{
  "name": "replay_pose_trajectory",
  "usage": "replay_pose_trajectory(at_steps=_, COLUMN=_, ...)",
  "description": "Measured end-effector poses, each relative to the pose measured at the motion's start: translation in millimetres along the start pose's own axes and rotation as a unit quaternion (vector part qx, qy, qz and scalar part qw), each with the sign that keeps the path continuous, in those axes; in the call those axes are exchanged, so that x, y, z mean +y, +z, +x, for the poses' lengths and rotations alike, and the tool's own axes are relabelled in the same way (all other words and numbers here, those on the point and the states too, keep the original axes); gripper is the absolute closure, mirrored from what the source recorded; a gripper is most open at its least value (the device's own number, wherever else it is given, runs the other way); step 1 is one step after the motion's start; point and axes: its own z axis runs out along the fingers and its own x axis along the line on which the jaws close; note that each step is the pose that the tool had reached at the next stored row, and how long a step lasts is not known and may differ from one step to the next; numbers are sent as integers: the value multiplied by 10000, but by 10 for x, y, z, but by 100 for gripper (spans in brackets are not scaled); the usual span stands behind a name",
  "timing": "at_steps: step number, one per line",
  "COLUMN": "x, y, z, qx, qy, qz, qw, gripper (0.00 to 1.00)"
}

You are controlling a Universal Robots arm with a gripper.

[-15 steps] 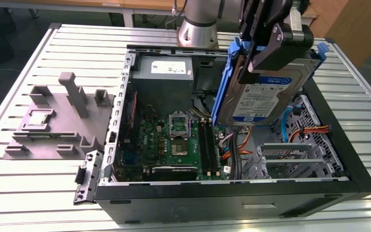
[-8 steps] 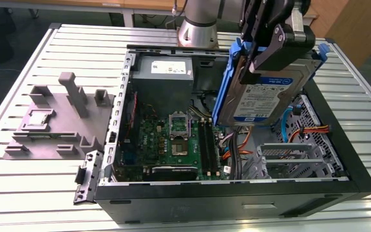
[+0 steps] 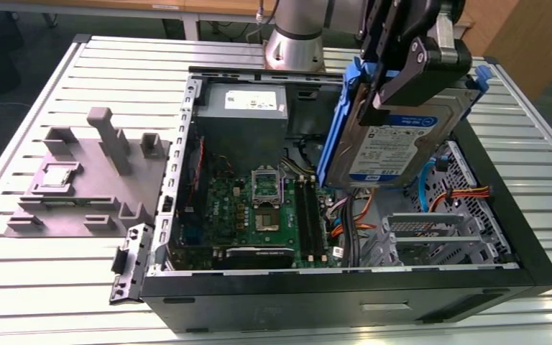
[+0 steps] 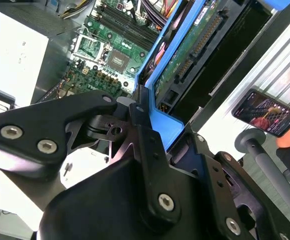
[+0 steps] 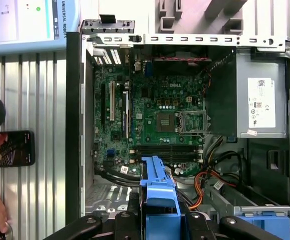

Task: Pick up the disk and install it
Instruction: 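Insert the disk into the insertion slot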

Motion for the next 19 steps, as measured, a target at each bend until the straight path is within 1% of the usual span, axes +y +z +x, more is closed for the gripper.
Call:
replay_pose_trajectory(at_steps=12, x=-27, y=9, z=1, qx=0, qy=1, qz=0, qw=10000, gripper=63)
replay_pose_trajectory(at_steps=14, x=-28, y=9, z=16, qx=1, qy=0, qz=0, qw=10000, gripper=63)
replay_pose_trajectory(at_steps=17, x=-29, y=14, z=58, qx=0, qy=0, qz=0, qw=10000, gripper=63)
replay_pose_trajectory(at_steps=19, x=-28, y=19, z=69, qx=-1, qy=1, qz=1, qw=10000, gripper=63)
